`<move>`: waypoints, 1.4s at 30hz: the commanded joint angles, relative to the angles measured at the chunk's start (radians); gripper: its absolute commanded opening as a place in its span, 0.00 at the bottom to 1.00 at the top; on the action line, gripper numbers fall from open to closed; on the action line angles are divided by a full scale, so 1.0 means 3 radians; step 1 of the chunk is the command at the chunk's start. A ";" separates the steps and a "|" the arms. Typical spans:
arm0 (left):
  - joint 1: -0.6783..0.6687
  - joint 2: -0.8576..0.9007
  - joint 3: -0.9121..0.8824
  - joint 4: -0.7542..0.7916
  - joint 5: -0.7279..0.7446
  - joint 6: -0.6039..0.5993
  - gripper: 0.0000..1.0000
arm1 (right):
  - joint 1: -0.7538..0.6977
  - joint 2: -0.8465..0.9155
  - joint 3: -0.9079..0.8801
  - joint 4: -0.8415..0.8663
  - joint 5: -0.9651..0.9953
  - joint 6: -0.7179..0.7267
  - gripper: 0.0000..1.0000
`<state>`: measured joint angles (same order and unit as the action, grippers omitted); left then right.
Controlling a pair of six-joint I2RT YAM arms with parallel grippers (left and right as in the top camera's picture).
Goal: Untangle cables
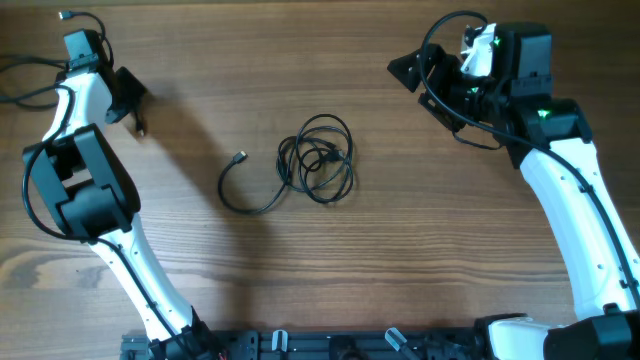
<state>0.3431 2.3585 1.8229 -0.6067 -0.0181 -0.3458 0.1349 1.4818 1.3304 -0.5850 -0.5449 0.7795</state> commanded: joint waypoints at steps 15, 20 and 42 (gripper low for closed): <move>0.0020 0.0126 0.0927 0.1091 0.0593 -0.0895 0.07 | 0.0015 0.0017 -0.0006 -0.0010 0.0042 -0.0058 1.00; 0.0019 0.0233 0.0917 0.1048 0.0266 -0.0880 1.00 | 0.0015 0.0017 -0.0006 -0.0013 0.0041 -0.0031 0.99; -0.0435 -0.0144 0.0912 -0.0991 0.2116 -0.0047 1.00 | 0.0015 0.0017 -0.0006 -0.0013 0.0045 0.0019 1.00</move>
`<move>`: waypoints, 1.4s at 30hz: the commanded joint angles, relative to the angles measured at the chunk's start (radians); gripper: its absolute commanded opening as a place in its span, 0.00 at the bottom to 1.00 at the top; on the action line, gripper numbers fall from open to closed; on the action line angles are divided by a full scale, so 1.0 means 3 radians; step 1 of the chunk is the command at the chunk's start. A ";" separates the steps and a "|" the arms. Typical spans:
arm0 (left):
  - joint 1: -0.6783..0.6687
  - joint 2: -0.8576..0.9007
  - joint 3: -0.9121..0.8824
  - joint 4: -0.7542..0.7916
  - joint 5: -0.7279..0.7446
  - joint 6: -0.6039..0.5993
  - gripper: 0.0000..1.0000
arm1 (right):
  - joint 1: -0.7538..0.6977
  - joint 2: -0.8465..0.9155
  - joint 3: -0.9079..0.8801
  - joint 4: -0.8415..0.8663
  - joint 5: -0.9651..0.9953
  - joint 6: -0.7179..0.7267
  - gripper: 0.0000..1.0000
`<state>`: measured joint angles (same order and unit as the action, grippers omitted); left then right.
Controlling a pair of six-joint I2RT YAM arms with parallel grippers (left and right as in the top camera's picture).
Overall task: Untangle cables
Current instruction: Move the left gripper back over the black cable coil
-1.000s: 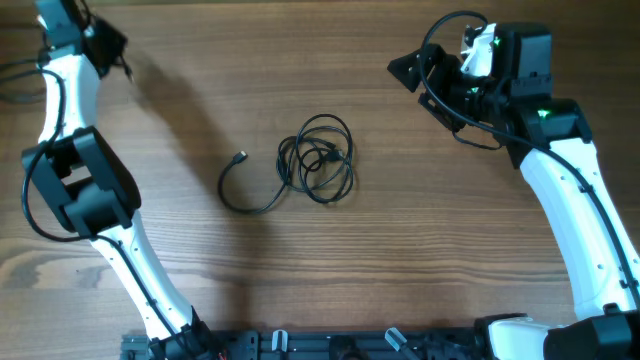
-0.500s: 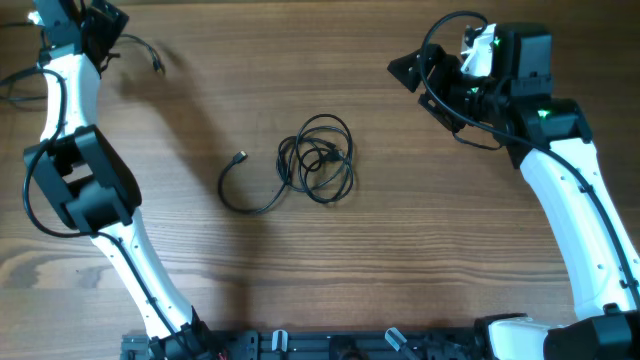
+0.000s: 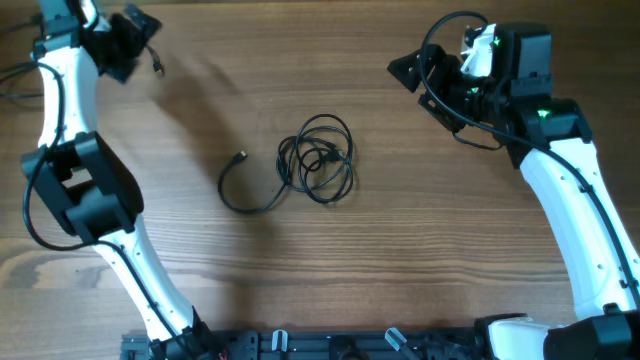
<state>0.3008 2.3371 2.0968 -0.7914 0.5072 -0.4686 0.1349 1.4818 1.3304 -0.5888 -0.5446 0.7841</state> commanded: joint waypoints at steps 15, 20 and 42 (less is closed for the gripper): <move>-0.1733 -0.0061 -0.0003 -0.1111 -0.0374 0.1038 1.00 | -0.0118 0.0017 -0.0006 -0.0537 0.1044 0.0004 1.00; -0.1724 -0.0145 -0.0001 -0.1438 -0.0200 0.1480 0.99 | -0.0326 0.0017 -0.0006 -0.0708 0.1053 0.0001 1.00; -0.2101 -0.0465 -0.0600 -0.1433 -0.0586 0.1963 0.95 | -0.0348 0.0017 -0.0006 -0.0786 0.1063 0.0005 1.00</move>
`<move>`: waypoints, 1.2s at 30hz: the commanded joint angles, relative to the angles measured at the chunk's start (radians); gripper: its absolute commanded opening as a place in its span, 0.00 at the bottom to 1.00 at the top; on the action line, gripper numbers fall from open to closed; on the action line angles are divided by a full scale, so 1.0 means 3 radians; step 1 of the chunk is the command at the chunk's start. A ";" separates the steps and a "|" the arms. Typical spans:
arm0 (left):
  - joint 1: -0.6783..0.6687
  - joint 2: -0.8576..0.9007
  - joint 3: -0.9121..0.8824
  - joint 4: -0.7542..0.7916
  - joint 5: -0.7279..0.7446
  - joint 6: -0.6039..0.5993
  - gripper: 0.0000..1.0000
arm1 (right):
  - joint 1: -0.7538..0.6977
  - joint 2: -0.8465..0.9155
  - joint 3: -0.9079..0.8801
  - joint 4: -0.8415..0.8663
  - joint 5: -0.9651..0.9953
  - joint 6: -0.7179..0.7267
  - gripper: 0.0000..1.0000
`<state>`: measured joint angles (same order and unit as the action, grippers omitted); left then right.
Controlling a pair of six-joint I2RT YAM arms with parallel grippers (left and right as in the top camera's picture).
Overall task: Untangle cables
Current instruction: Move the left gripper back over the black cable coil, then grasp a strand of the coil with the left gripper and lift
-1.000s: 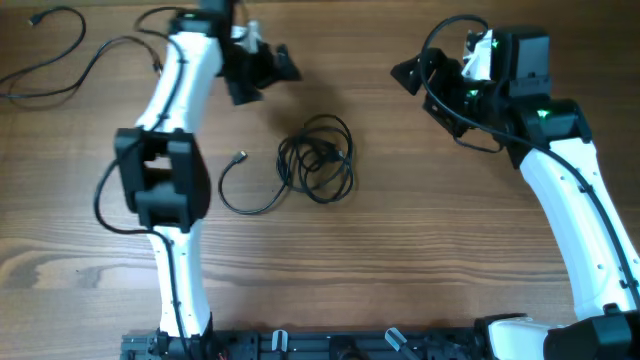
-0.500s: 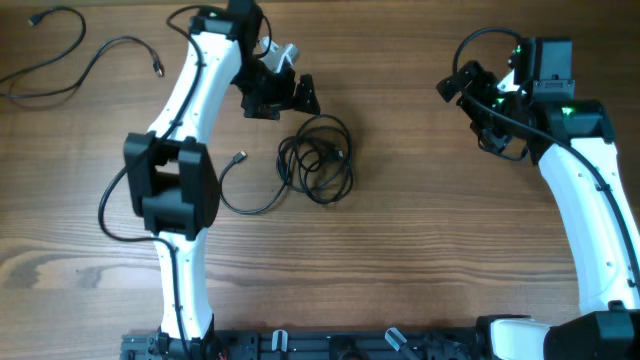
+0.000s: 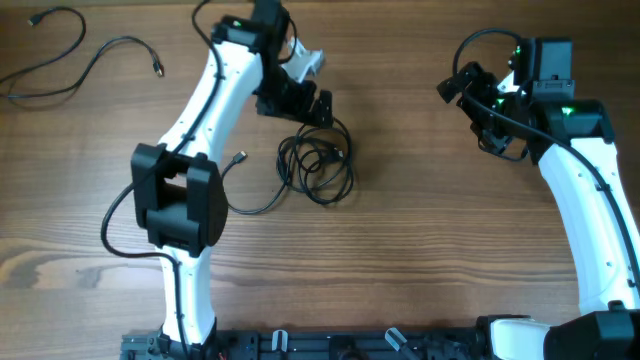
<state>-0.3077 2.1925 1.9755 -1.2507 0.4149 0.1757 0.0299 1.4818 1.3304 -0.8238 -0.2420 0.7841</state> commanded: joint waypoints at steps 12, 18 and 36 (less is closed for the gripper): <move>-0.0191 -0.0003 -0.0263 0.0235 -0.0229 -0.0465 0.09 | 0.0001 0.0017 -0.0006 -0.0005 0.0055 0.0004 1.00; -0.0189 -0.0294 0.0076 0.0209 0.0345 -0.0463 0.04 | 0.0019 0.0017 -0.0006 -0.0006 -0.0022 0.0005 1.00; -0.0191 -0.1088 0.0173 0.1436 0.1887 -0.0927 0.04 | 0.0022 0.0017 -0.0006 0.0015 -0.0439 0.0005 1.00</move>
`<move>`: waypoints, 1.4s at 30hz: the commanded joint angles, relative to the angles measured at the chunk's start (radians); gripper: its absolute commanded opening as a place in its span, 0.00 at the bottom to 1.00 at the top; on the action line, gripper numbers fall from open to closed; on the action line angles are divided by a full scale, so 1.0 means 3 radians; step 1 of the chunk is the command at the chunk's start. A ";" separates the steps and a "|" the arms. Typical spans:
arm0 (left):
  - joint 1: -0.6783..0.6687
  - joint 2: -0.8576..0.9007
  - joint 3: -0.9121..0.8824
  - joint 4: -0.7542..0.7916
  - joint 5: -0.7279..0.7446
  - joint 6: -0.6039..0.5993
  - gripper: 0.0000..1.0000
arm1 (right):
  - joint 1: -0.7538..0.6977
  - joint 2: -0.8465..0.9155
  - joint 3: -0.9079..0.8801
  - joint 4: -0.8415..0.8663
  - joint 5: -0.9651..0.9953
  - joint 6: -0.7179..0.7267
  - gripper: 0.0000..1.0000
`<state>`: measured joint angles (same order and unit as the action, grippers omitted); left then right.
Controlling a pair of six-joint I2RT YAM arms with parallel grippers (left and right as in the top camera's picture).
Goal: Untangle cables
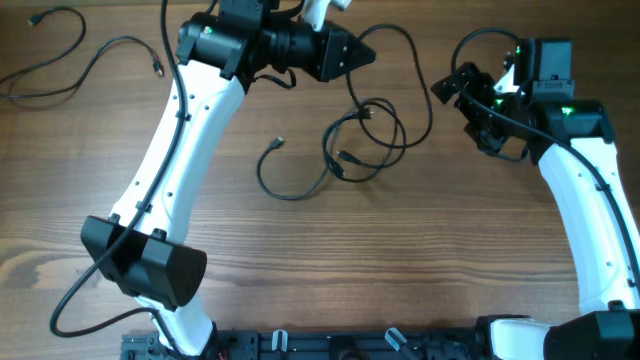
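My left gripper (366, 54) is at the top centre of the overhead view, shut on a strand of the black cable bundle (362, 140). From the gripper one strand arcs right and down in a wide loop (430, 100) to the knot below. A loose end with a plug (278, 143) trails left of the knot on the table. My right gripper (442, 88) sits just right of the wide loop, fingers together, and I cannot tell whether it touches the strand.
A separate black cable (90, 62) lies at the top left corner of the wooden table (400, 260), its plug at its right end. The left arm spans diagonally from the bottom left to the top centre.
My left gripper was low at the top of the coiled bundle; now it is farther right and holds a strand. The bundle has shifted right and spread open. The right arm is unchanged.
My left gripper was at the far left with another cable, then up in the top left corner. That cable then lay loose there and the gripper was at the central bundle. Now it holds a strand; the coil is stretched out. The right gripper drew back right.
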<state>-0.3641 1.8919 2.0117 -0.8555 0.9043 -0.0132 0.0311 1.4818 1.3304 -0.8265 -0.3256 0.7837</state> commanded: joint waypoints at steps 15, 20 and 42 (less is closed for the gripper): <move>-0.0009 -0.0088 0.0052 0.1634 0.0684 -0.1521 0.04 | 0.0130 0.0018 -0.0008 0.0023 0.0126 0.0003 1.00; 0.0097 -0.0125 0.0052 0.2107 0.0970 -0.1756 0.04 | 0.0139 0.0018 -0.0010 -0.0159 0.0729 0.0005 0.65; 0.1071 -0.0149 0.0052 0.0318 -0.1422 -0.1904 0.04 | 0.0053 -0.0011 -0.0009 0.0112 0.0713 0.0111 0.60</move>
<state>-0.0605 1.8866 2.0132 -0.7563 0.6746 -0.5858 0.0811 1.4818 1.3304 -0.7914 -0.1234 0.7841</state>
